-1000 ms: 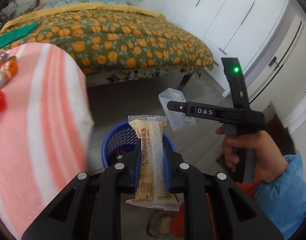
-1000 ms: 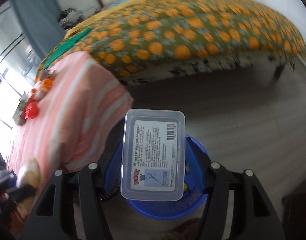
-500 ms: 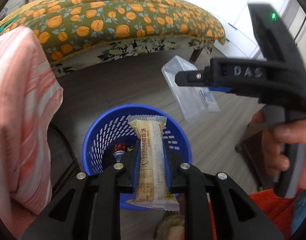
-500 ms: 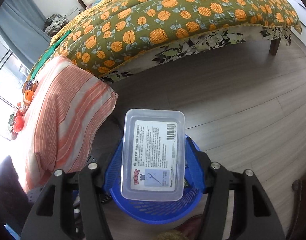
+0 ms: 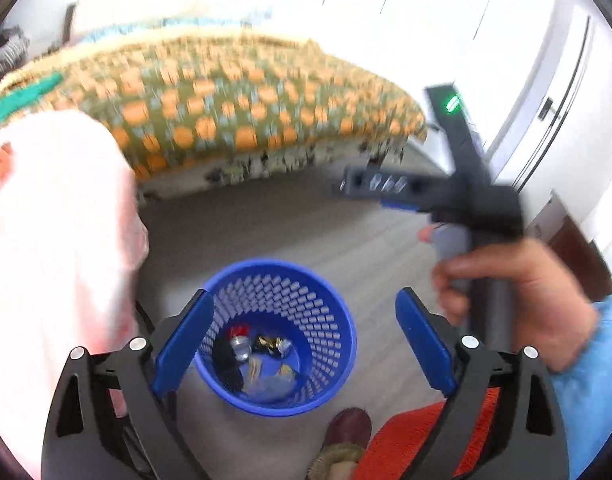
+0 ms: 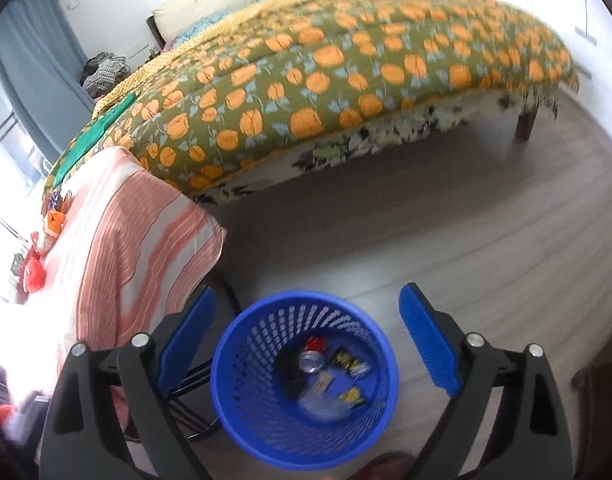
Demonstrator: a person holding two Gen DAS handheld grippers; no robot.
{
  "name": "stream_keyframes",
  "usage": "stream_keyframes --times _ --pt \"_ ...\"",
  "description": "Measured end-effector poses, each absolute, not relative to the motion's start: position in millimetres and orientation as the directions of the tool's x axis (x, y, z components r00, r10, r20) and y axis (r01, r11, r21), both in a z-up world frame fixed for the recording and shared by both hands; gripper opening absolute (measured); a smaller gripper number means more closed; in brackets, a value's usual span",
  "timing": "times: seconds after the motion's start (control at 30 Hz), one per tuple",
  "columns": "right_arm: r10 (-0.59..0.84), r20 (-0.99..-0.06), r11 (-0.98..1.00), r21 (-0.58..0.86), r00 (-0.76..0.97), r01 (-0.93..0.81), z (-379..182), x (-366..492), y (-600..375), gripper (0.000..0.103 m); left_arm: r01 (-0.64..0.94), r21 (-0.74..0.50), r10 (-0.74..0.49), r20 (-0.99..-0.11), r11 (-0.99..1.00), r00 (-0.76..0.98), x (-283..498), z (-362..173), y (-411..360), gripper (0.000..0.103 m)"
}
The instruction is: Collect trash
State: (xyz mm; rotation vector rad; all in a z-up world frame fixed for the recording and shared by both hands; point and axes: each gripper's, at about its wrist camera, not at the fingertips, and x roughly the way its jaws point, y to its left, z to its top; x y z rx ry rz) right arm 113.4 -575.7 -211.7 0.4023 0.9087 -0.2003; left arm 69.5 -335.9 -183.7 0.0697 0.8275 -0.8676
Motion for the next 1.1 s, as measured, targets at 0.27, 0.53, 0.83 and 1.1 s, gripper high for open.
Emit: stream_keyframes --times 0.27,0.53,0.83,1.1 --pt "-0.03 -0.722 0.969 0.148 0.691 0.197 -179.5 116.0 -512.4 0.098 0.602 -0.177 -0.553 -0.647 0.779 0.525 65.1 -154.3 -222.6 0.096" --pt "0.056 -0.699 0.998 0.069 0.713 -0.011 -166.4 113.7 -393.3 0.098 0.414 -0.081 -0.332 -0.744 0.907 0.581 106.8 -171.7 -98.0 0.096" --pt "0.204 -0.778 0.974 0.103 0.594 -0.201 -184.0 141.2 -247.2 0.098 0.253 0.009 -0.144 -0.802 0.967 0.58 158.9 -191.0 11.9 0.096" --pt "0.164 -0.824 0.956 -0.003 0.543 -0.294 -200.7 188.2 -176.8 0.098 0.247 -0.02 -0.157 -0.823 0.969 0.546 167.8 -196.9 34.2 0.097"
